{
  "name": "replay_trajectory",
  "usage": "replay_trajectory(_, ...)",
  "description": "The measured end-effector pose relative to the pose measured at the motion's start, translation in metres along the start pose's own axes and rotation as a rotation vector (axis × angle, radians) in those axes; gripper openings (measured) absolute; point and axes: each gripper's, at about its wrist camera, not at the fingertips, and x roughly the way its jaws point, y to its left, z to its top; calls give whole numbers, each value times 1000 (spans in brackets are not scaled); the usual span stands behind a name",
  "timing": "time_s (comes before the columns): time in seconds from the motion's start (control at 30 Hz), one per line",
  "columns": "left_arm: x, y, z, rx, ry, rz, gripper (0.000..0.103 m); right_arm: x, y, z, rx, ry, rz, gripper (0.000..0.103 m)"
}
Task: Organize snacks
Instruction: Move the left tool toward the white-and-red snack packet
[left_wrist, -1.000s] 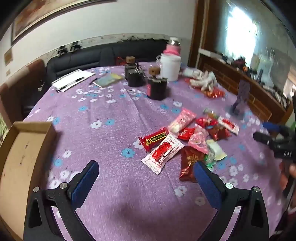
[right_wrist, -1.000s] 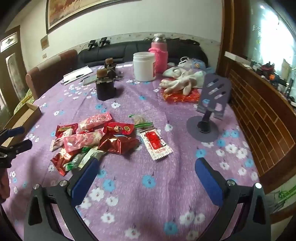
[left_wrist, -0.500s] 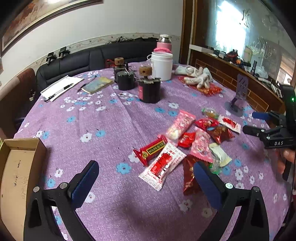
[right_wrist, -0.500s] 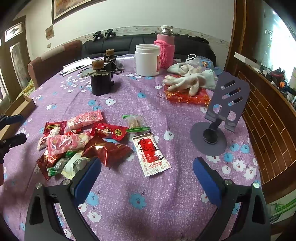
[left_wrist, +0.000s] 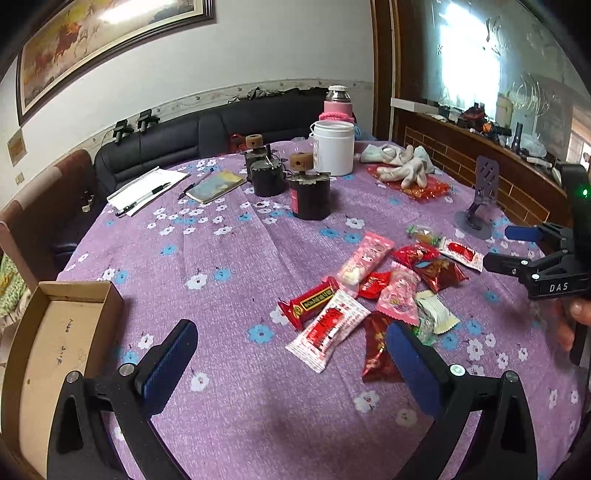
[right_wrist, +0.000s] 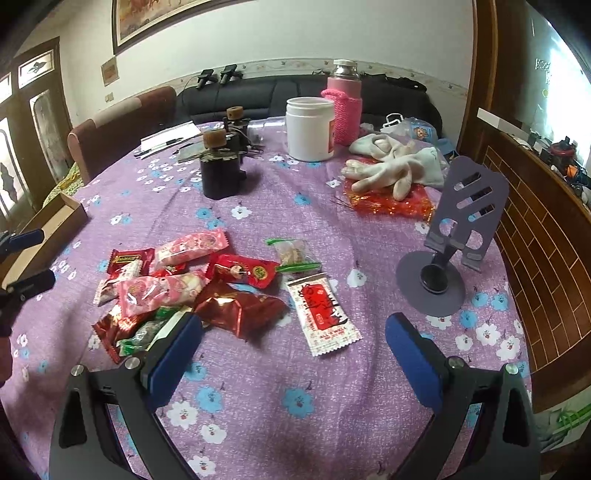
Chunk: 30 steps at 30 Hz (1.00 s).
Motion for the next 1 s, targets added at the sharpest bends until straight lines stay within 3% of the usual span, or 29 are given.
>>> replay_trajectory(0.2,2,-16,-5,42,18,21,103,-6,-2,-2,-7,-4,9,99)
replay_trajectory(0.53,22,-10,-6,52,56,-17,103,-2,-10,-6,-18,11,16,98)
replay_trajectory(0.67,32,-7,-7,67,64,-10,103,10,-11,-6,-17,43,40,75)
replay_trajectory(0.9,49,-4,-1,100,85,-18,103,28,-14,-5,-11,82,45,70)
replay_trajectory(1.0,56,-5,2,115,95,-47,99,33,-15,-2,-17,89,42,63)
